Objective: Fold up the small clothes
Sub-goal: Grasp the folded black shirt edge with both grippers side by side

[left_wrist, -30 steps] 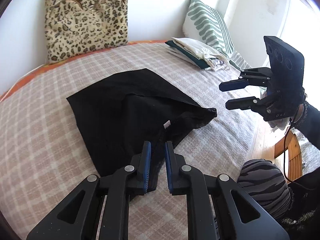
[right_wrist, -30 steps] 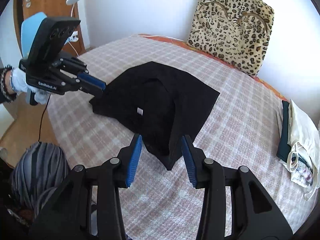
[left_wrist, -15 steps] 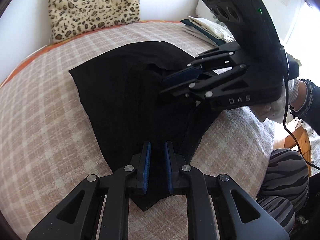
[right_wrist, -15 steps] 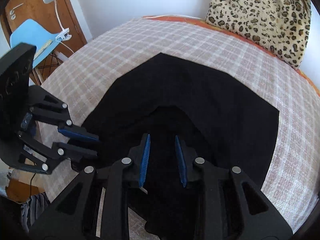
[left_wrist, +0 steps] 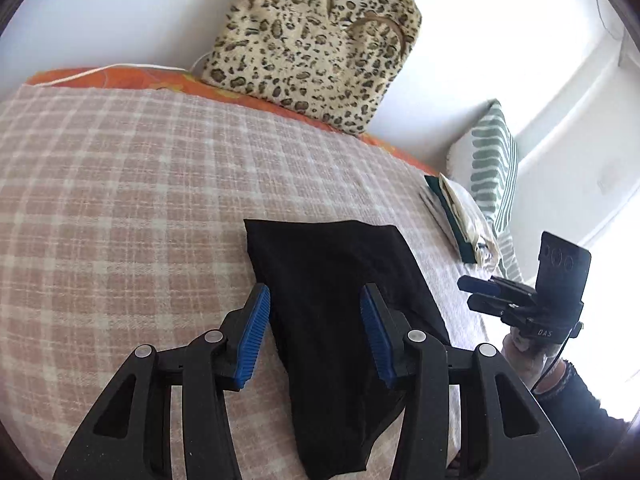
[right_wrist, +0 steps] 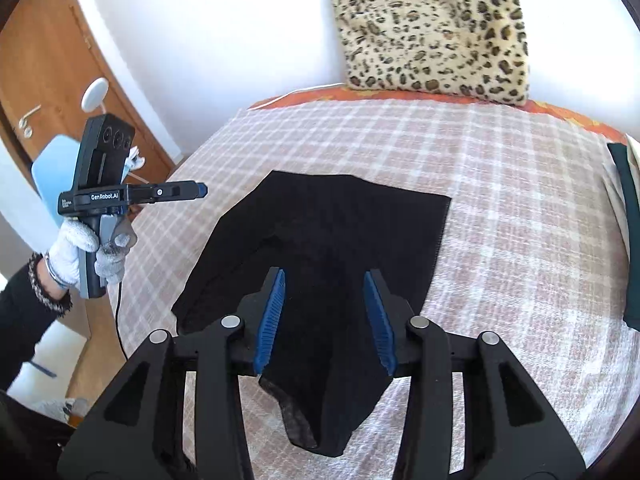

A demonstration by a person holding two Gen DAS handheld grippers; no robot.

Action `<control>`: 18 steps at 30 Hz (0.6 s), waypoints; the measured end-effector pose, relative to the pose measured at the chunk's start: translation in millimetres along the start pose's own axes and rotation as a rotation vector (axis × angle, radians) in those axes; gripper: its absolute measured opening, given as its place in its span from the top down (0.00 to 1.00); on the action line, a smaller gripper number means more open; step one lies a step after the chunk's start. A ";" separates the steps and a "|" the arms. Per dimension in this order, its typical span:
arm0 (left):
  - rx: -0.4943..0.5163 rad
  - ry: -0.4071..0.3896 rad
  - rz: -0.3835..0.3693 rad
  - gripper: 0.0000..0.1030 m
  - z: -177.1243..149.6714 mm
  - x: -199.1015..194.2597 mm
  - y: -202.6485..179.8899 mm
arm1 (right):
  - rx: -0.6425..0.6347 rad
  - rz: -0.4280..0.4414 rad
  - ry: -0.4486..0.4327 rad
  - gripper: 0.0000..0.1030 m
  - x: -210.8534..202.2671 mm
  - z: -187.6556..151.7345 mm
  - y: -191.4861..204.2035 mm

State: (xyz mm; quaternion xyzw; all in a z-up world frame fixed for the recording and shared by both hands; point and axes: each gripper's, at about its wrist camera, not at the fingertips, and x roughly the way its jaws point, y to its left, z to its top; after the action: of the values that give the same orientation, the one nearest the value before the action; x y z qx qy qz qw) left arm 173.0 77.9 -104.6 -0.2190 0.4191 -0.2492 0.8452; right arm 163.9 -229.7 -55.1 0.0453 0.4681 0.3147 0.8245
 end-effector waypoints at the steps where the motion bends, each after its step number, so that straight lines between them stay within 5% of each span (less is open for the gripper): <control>1: -0.038 0.007 -0.017 0.56 4.7 5.2 6.8 | 0.037 0.004 -0.007 0.57 -0.9 5.1 -10.7; 13: -0.111 0.069 -0.022 0.59 22.4 53.0 23.6 | 0.317 0.019 0.038 0.57 57.3 33.2 -90.8; 18: -0.074 0.079 -0.012 0.92 27.4 63.8 21.3 | 0.367 0.013 0.057 0.57 82.2 36.3 -101.3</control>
State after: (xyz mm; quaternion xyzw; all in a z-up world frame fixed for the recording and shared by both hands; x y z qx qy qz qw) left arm 233.9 60.4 -140.0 -0.2425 0.4598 -0.2469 0.8178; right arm 271.2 -256.4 -133.4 0.1890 0.5405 0.2304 0.7868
